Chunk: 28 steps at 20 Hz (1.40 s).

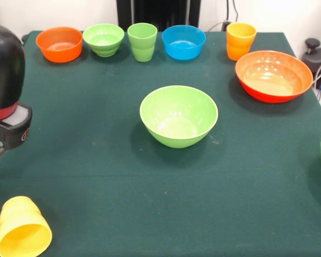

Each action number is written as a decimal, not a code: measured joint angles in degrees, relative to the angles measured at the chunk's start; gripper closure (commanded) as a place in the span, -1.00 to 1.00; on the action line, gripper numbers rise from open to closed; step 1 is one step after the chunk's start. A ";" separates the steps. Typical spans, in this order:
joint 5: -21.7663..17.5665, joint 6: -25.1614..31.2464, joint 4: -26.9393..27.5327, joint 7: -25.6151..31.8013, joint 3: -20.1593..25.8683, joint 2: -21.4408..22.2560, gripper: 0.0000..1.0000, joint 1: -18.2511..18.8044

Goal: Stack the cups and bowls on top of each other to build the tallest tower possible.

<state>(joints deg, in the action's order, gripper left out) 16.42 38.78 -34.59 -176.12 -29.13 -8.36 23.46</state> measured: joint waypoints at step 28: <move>-2.62 9.03 -9.39 29.93 9.46 18.59 1.00 7.01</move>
<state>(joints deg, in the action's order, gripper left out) 13.81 47.81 -43.98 -146.19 -19.67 10.23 30.47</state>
